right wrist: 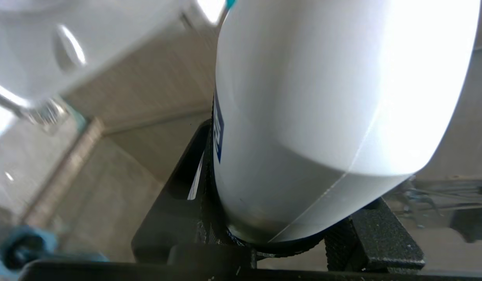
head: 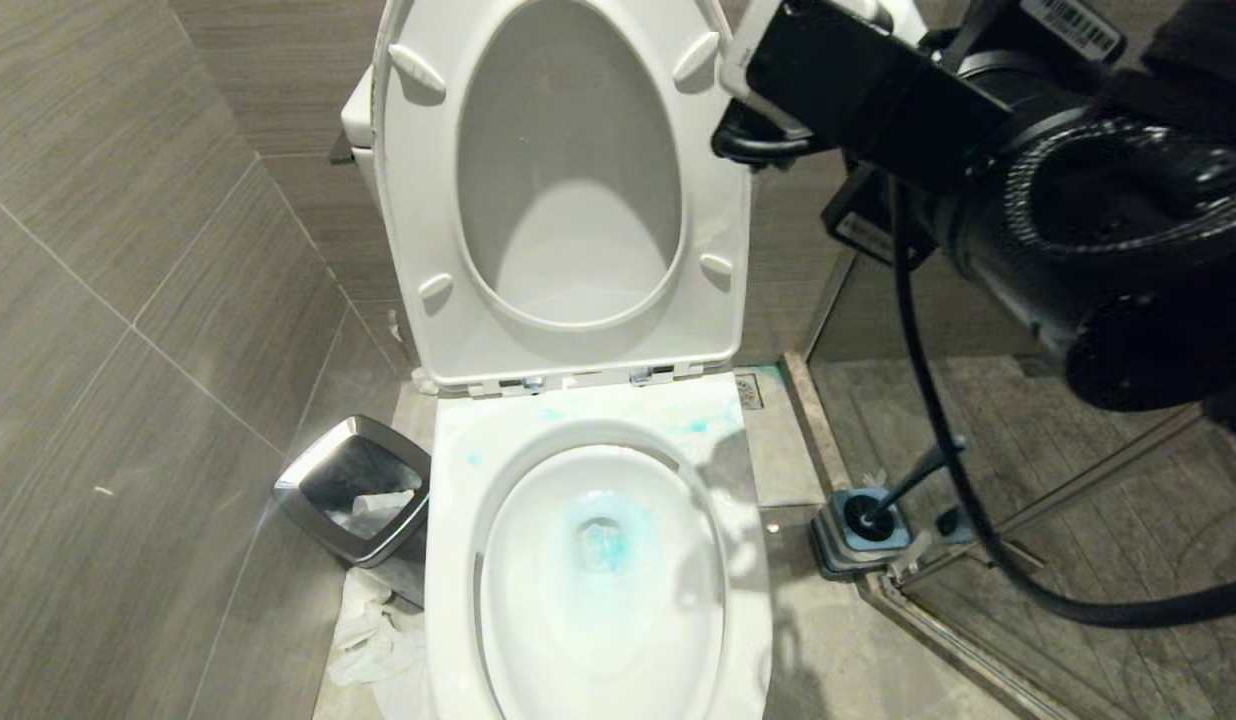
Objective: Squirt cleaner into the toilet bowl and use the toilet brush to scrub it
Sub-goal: Pour in the cleaning agent, then place the cleaning agent on the floor
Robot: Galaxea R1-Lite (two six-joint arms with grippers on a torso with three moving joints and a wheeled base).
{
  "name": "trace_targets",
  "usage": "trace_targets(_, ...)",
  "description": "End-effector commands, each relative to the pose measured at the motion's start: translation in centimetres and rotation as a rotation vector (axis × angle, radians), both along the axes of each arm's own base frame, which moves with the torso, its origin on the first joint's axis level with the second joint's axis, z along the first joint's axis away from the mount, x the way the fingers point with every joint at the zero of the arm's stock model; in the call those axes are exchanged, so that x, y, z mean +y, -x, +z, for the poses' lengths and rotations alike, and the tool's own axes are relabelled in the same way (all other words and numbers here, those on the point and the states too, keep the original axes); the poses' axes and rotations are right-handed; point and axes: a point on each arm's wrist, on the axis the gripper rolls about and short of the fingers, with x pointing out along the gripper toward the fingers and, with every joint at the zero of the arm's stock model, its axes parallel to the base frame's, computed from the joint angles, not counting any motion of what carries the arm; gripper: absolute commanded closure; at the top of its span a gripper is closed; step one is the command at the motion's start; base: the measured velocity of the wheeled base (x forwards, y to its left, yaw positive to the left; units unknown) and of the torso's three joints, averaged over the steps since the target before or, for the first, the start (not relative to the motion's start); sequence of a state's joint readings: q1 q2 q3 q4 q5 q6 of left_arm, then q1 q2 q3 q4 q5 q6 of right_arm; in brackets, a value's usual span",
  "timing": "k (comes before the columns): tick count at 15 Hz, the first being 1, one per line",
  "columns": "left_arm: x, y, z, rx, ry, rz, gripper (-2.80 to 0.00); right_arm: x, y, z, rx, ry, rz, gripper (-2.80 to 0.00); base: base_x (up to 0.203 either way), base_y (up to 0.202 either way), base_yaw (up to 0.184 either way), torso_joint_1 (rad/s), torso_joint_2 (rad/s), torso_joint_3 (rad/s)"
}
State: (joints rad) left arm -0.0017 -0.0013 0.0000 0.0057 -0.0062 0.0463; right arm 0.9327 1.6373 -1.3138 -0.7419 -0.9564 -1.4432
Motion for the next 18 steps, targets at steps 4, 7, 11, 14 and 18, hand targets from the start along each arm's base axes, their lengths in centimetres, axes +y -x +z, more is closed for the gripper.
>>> trace_targets(4,0.0,0.0,0.0,0.002,-0.001,0.000,0.00,-5.4,3.4,1.9,0.085,0.107,0.092,0.00,0.000,0.000,0.000,0.000,0.00,0.000)
trace_targets(7,0.0,0.0,0.0,0.002,-0.001,-0.001,0.00,-5.8,3.8,3.1,0.142,-0.064,0.203,0.00,0.000,0.000,0.000,0.000,0.00,0.000)
trace_targets(11,0.0,0.0,0.0,0.002,0.000,0.000,0.00,-6.4,3.8,4.8,0.251,-0.502,0.252,0.00,0.000,0.000,0.000,0.000,0.00,0.000)
trace_targets(14,0.0,0.0,0.0,0.002,0.002,0.000,0.00,-7.4,2.8,4.6,0.277,-0.761,0.207,0.00,0.000,0.000,0.000,0.000,0.00,0.000)
trace_targets(18,0.0,0.0,0.0,0.002,0.000,0.000,0.00,-9.0,0.4,4.0,0.240,-0.865,0.091,0.00,0.000,0.000,0.000,0.000,0.00,0.000)
